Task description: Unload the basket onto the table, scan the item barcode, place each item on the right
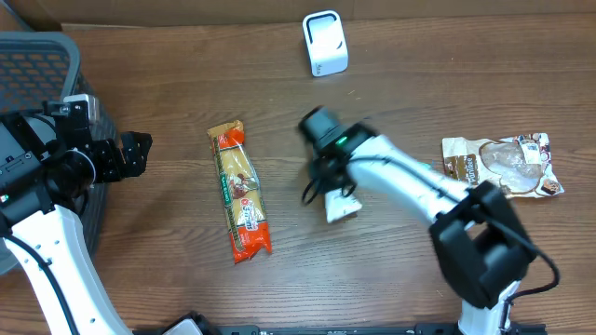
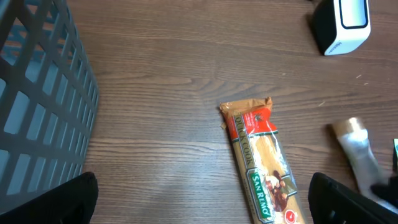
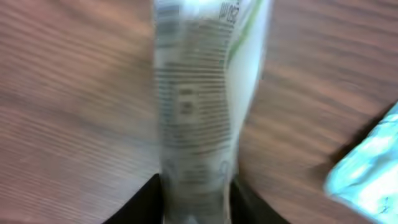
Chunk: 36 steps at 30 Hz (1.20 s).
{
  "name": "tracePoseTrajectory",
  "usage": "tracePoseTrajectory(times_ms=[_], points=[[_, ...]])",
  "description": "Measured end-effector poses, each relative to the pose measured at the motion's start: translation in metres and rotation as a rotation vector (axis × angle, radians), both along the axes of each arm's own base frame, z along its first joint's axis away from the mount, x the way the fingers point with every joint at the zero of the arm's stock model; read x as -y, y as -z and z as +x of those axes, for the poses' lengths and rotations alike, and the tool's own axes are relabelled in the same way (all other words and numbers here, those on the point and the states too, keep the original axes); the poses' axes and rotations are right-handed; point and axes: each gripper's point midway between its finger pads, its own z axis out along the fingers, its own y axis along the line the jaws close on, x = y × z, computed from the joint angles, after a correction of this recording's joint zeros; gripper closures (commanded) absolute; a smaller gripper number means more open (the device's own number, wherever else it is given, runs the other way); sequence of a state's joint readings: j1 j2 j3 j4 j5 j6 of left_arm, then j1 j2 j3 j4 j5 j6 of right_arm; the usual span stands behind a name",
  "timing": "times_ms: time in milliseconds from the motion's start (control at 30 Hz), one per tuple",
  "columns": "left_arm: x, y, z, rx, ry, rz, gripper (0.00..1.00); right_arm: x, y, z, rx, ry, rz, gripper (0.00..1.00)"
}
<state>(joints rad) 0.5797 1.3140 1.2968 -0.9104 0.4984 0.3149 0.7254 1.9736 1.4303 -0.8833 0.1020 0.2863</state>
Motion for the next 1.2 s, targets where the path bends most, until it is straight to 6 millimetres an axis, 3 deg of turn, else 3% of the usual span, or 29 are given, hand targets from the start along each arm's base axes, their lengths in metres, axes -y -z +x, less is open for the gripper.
tracePoseTrajectory(times_ms=[133, 233, 500, 667, 867, 1100, 1200], points=[[0.000, 0.000, 0.000, 0.000, 0.000, 0.000, 0.00, -0.027, -0.002, -0.024, 0.067, -0.093, -0.064, 0.31], [0.000, 0.000, 0.000, 0.000, 0.000, 0.000, 0.00, -0.033, -0.002, -0.028, 0.067, -0.093, -0.050, 0.29], [0.000, 0.000, 0.000, 0.000, 0.000, 0.000, 0.00, 0.011, -0.024, 0.018, 0.010, 0.016, 0.109, 0.00], [0.000, 0.000, 0.000, 0.000, 0.000, 0.000, 0.00, 0.024, -0.030, 0.025, -0.096, -0.013, 0.293, 0.00], [0.000, 0.000, 0.000, 0.000, 0.000, 0.000, 0.01, 0.008, -0.026, 0.005, -0.213, -0.131, 0.470, 0.00], [0.000, 0.000, 0.000, 0.000, 0.000, 0.000, 0.00, -0.006, 0.010, -0.020, -0.329, -0.182, 0.489, 0.00], [0.000, 0.000, 0.000, 0.000, 0.000, 0.000, 0.00, -0.012, 0.015, -0.023, -0.344, -0.196, 0.508, 0.11]])
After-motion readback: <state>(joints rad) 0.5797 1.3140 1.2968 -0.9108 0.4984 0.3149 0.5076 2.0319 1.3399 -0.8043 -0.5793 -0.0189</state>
